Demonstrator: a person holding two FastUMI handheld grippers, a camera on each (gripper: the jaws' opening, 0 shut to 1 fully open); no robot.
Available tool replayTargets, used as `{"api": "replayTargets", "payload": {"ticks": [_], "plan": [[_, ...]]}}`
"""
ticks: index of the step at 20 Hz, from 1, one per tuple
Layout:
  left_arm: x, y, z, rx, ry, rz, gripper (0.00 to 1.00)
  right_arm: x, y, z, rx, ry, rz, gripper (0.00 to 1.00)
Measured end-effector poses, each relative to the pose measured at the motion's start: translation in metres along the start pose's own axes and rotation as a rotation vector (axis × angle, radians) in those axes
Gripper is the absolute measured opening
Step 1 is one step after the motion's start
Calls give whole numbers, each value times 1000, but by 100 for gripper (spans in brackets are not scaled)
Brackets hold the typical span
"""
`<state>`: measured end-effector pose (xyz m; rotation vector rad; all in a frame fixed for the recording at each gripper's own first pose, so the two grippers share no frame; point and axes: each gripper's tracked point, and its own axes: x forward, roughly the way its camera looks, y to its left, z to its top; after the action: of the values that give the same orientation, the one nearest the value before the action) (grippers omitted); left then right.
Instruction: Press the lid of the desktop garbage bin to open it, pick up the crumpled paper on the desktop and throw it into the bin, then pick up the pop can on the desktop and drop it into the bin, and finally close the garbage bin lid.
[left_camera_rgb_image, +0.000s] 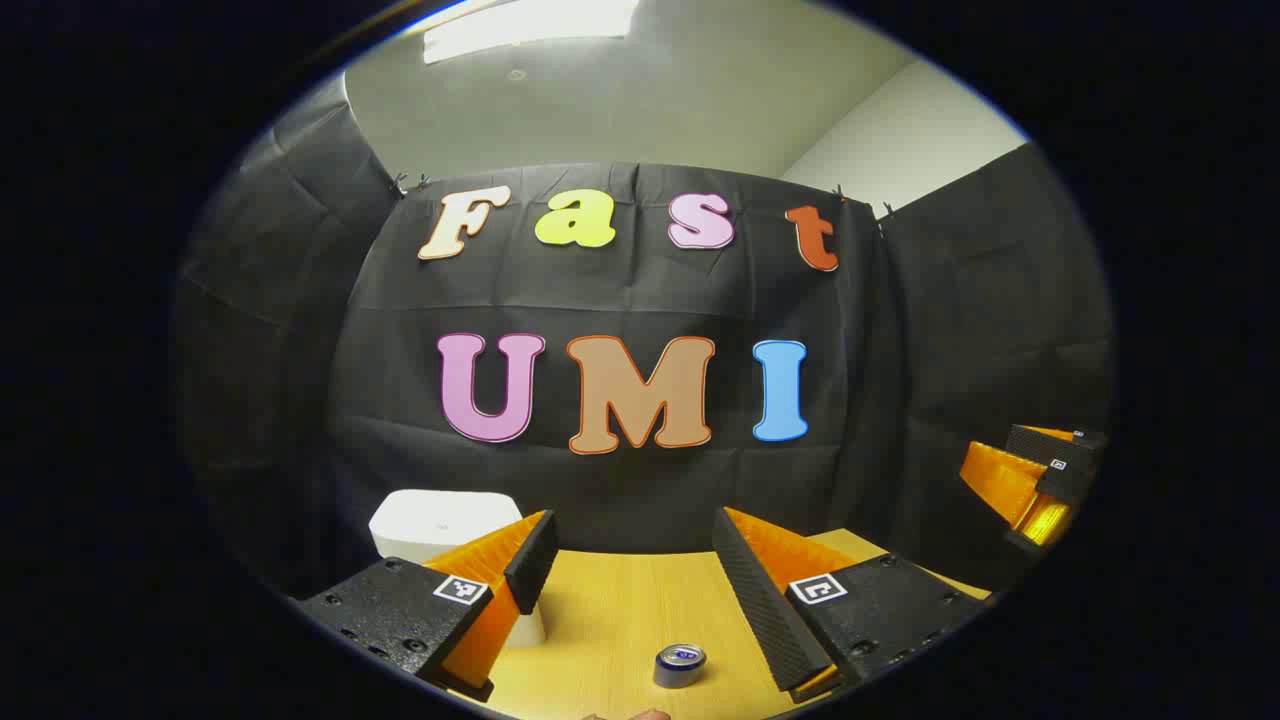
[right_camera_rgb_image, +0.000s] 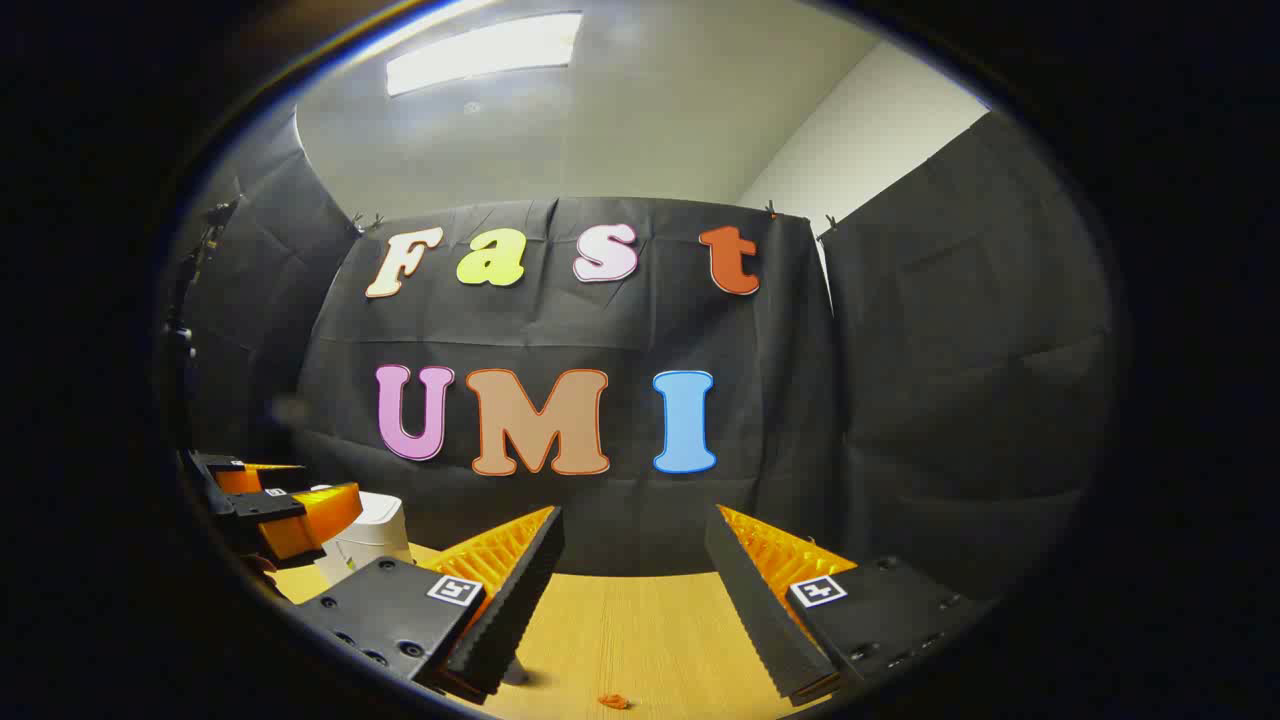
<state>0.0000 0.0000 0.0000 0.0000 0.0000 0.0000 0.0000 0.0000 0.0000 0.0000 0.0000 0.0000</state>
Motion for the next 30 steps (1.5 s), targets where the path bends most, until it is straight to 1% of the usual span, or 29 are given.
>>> {"api": "replayTargets", "payload": {"ticks": [5, 22, 30], "plan": [[-3, -2, -4, 0, 14, 9, 93, 0, -2, -1, -2, 3, 6, 95], [-8, -12, 2, 32, -2, 18, 93, 0, -16, 2, 11, -2, 18, 95], [-11, -12, 4, 37, -8, 33, 93, -2, -15, 4, 12, -12, 30, 95]]}}
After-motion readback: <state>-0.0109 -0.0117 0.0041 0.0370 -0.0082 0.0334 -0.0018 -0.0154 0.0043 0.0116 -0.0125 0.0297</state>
